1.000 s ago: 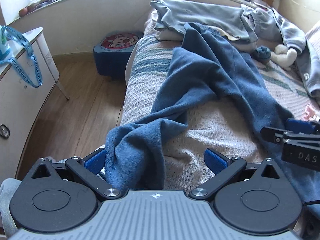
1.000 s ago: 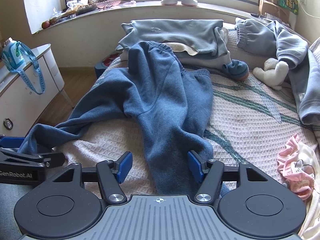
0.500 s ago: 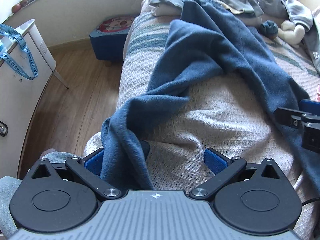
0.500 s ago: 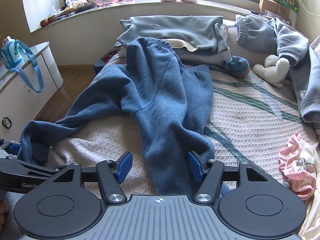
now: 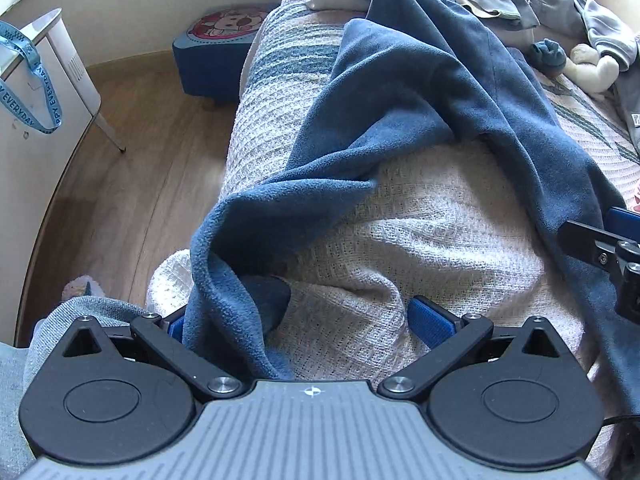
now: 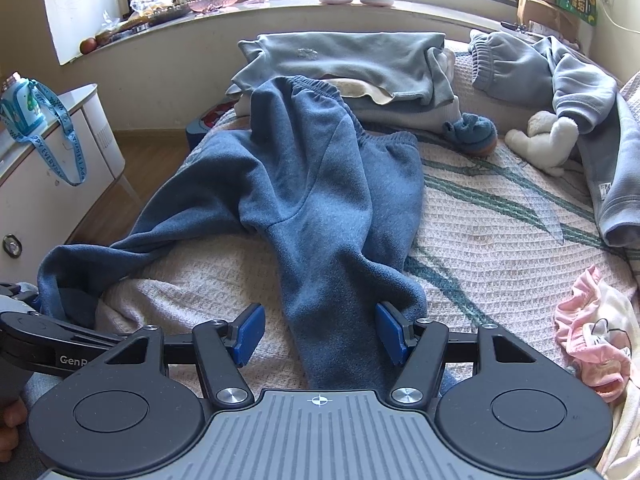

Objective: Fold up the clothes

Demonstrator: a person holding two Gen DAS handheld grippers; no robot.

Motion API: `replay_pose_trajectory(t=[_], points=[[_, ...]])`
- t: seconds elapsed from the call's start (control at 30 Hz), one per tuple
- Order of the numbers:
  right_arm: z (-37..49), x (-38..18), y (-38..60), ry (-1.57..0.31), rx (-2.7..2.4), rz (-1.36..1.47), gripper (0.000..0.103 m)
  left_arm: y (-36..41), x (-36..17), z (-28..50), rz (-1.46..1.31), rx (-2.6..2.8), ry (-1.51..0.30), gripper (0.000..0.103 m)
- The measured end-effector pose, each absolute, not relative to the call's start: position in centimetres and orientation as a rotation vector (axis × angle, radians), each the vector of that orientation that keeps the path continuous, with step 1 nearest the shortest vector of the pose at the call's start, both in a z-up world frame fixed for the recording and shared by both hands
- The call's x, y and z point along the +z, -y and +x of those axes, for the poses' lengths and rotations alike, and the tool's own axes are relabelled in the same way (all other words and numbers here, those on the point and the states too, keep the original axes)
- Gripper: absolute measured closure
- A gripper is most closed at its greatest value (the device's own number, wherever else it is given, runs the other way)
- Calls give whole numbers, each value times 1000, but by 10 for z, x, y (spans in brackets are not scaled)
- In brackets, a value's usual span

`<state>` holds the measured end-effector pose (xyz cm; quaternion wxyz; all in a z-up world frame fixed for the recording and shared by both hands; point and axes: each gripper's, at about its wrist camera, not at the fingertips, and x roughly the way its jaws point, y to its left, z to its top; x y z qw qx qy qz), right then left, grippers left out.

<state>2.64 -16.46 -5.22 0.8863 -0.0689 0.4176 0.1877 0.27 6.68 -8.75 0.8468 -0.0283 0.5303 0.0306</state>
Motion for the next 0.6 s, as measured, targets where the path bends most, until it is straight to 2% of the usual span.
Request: replay_pose_trajectory(t=[0.6], points=[[27, -53, 165, -871, 389, -139, 41, -71, -90, 6, -105, 51, -1132, 0]])
